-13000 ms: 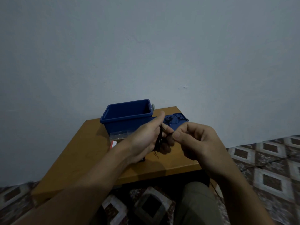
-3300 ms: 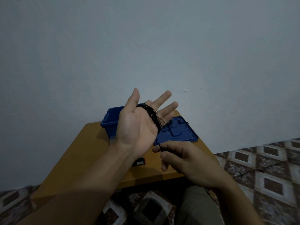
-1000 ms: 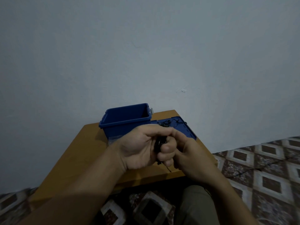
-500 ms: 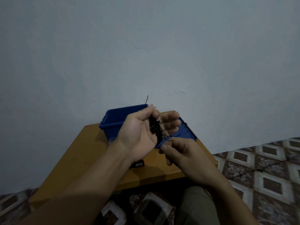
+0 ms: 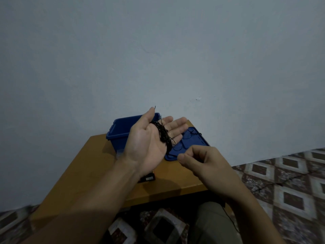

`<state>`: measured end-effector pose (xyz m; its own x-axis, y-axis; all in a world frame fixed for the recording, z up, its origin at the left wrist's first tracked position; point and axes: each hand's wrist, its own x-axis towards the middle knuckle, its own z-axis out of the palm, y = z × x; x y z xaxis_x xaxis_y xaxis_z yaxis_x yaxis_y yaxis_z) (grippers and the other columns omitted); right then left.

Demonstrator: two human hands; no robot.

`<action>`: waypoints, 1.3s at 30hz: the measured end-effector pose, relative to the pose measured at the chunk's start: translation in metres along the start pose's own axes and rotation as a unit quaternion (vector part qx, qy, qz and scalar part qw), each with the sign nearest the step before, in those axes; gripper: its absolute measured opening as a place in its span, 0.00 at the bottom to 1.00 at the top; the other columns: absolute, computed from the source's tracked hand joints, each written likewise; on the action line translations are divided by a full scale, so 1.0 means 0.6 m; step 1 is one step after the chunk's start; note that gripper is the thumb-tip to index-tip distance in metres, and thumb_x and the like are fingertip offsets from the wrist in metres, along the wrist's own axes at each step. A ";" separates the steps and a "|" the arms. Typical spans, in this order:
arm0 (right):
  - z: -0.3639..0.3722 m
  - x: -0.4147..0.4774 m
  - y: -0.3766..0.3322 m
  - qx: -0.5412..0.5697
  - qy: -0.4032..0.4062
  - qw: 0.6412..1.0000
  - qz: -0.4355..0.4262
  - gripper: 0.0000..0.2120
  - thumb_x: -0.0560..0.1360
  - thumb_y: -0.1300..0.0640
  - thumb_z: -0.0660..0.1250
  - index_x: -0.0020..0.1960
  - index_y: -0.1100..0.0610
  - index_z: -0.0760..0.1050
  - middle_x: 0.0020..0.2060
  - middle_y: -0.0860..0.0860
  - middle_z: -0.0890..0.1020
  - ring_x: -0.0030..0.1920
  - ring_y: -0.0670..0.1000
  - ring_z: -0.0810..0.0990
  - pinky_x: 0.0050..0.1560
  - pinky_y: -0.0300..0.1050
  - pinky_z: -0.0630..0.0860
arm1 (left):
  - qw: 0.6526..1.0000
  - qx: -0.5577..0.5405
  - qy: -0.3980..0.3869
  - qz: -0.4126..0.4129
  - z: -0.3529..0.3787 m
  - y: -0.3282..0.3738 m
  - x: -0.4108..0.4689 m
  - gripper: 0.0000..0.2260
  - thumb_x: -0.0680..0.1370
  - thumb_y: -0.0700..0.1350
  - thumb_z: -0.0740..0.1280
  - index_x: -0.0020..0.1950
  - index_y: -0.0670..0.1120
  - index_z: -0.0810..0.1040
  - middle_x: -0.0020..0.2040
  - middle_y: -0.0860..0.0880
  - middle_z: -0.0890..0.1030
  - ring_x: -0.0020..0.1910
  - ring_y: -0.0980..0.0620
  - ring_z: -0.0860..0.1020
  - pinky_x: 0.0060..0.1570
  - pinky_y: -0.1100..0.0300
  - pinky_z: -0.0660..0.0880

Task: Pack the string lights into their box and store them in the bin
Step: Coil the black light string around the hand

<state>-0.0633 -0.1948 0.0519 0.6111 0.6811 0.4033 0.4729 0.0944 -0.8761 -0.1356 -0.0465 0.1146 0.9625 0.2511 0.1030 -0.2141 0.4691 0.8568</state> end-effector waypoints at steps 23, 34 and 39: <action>-0.009 -0.007 -0.022 0.152 -0.042 0.987 -0.033 0.16 0.76 0.58 0.70 0.35 0.66 0.71 0.19 0.45 0.72 0.20 0.39 0.65 0.26 0.28 0.66 | 0.941 0.276 -0.081 -0.180 -0.016 -0.013 -0.008 0.46 0.77 0.74 0.43 0.62 0.32 0.73 0.44 0.40 0.76 0.41 0.44 0.77 0.42 0.53 0.75; -0.005 -0.008 -0.018 0.166 0.032 0.982 -0.086 0.09 0.79 0.67 0.65 0.42 0.72 0.75 0.23 0.51 0.78 0.22 0.41 0.74 0.28 0.28 0.69 | 0.891 0.359 -0.144 -0.238 -0.019 -0.011 -0.012 0.42 0.75 0.75 0.43 0.44 0.40 0.79 0.30 0.45 0.73 0.22 0.54 0.68 0.24 0.62 0.63; 0.000 0.000 -0.009 0.134 0.067 0.986 -0.075 0.08 0.78 0.58 0.68 0.43 0.62 0.79 0.26 0.49 0.78 0.26 0.41 0.73 0.30 0.30 0.69 | 0.897 0.307 -0.174 -0.267 -0.019 -0.008 -0.013 0.37 0.74 0.76 0.44 0.35 0.45 0.72 0.23 0.51 0.66 0.18 0.57 0.59 0.20 0.63 0.54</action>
<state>-0.0659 -0.1956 0.0565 0.6337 0.5451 0.5489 0.3898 0.3878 -0.8352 -0.1440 -0.0412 0.1039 0.9173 -0.1993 -0.3448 0.3221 -0.1380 0.9366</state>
